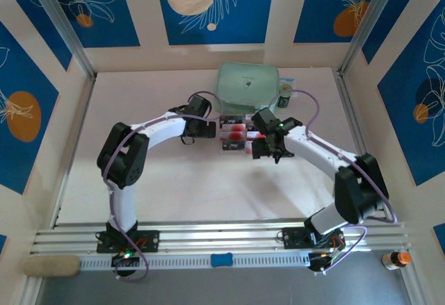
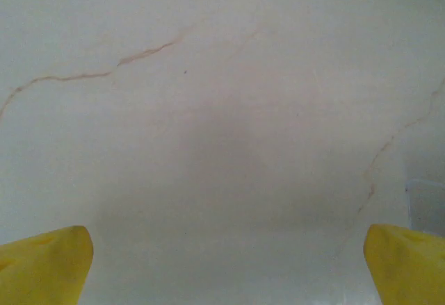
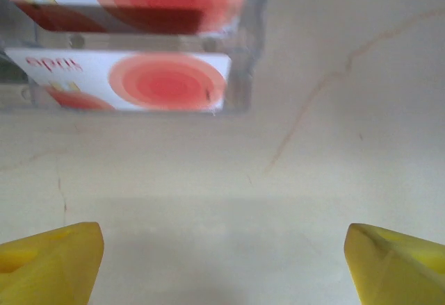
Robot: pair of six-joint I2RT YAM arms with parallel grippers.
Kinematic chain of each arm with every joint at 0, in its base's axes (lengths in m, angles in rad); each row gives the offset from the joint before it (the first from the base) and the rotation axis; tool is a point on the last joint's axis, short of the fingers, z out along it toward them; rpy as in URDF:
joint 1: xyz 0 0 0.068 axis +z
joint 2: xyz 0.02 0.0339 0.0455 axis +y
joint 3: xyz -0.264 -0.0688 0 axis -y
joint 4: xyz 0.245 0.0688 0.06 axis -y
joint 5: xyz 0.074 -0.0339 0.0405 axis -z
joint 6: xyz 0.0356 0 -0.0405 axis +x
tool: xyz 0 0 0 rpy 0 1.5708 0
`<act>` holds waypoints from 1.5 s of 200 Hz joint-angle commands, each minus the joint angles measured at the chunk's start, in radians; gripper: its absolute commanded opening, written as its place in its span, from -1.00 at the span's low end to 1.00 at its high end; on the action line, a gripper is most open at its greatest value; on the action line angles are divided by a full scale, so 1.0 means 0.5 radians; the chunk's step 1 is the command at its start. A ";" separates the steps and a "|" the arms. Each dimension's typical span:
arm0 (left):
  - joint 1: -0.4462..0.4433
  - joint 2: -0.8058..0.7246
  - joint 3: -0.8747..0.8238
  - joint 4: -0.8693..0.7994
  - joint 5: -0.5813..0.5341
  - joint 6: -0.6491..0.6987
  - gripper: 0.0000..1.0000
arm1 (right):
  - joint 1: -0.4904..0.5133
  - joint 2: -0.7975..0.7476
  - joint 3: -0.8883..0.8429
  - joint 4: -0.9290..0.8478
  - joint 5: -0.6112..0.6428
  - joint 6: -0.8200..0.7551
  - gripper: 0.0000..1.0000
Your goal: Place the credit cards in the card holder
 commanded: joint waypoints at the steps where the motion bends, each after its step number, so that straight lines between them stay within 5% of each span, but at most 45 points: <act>1: 0.043 -0.167 -0.062 -0.034 -0.036 0.052 1.00 | -0.095 -0.188 -0.111 -0.124 -0.121 0.195 0.81; 19: 0.075 -0.254 -0.114 -0.042 -0.037 0.065 1.00 | -0.226 -0.355 -0.185 -0.122 -0.203 0.325 0.99; 51: 0.122 -0.478 -0.262 -0.045 -0.017 0.062 0.99 | -0.573 -0.681 -0.347 -0.098 -0.396 0.542 0.98; 104: 0.126 -0.792 -0.502 -0.046 0.239 -0.034 1.00 | -1.482 -1.181 -0.593 -0.218 -0.675 0.671 0.98; 162: 0.126 -0.930 -0.595 -0.032 0.478 -0.105 1.00 | -2.313 -1.100 -0.674 -0.286 -0.864 0.590 0.98; 220: 0.126 -0.996 -0.571 -0.037 0.569 -0.136 1.00 | -2.593 -0.836 -0.667 -0.215 -0.587 0.670 0.98; 300: 0.126 -0.990 -0.506 -0.050 0.604 -0.174 1.00 | -2.732 -0.584 -0.682 -0.067 -0.417 0.753 0.98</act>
